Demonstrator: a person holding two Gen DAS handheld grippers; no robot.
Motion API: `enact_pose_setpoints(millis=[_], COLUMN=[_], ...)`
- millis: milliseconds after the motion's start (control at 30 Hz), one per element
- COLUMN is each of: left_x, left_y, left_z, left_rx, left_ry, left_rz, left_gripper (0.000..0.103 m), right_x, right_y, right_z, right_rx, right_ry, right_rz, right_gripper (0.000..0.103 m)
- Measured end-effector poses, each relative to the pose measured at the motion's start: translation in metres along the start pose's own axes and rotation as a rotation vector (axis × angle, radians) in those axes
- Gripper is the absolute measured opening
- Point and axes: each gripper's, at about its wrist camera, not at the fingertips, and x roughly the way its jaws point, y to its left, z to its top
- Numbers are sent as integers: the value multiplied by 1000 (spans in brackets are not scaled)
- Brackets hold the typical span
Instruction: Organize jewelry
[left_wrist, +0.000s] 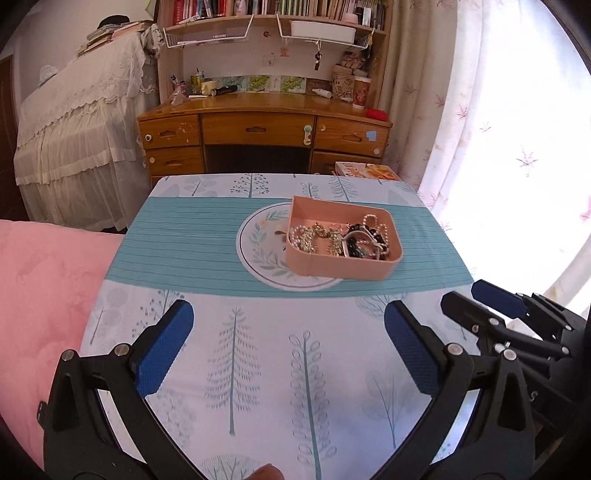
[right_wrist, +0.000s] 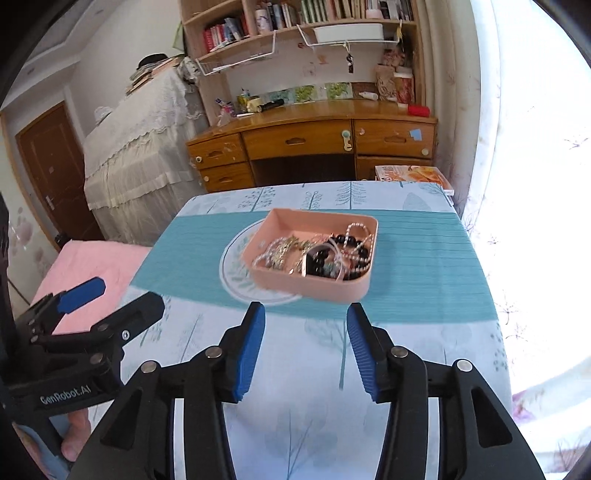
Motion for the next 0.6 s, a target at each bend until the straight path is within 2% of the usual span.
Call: enact_pose_setpoints(millis=[167, 300, 367, 600], left_x=[-40, -63, -74, -99], left_y=[2, 3, 3, 0], left_z=[-32, -49, -58, -65], left_rx=[-23, -35, -39, -38], left_ry=[-24, -40, -42, -78], left_rz=[15, 46, 61, 120], left_gripper=[102, 102, 102, 102], right_x=[-47, -79, -93, -135], right_y=[20, 31, 37, 56], right_z=[-43, -71, -84, -110], right_rx=[-17, 5, -1, -38], right_ry=[-44, -78, -92, -155], right_rz=[-1, 4, 8, -32], right_gripper=[58, 61, 67, 69])
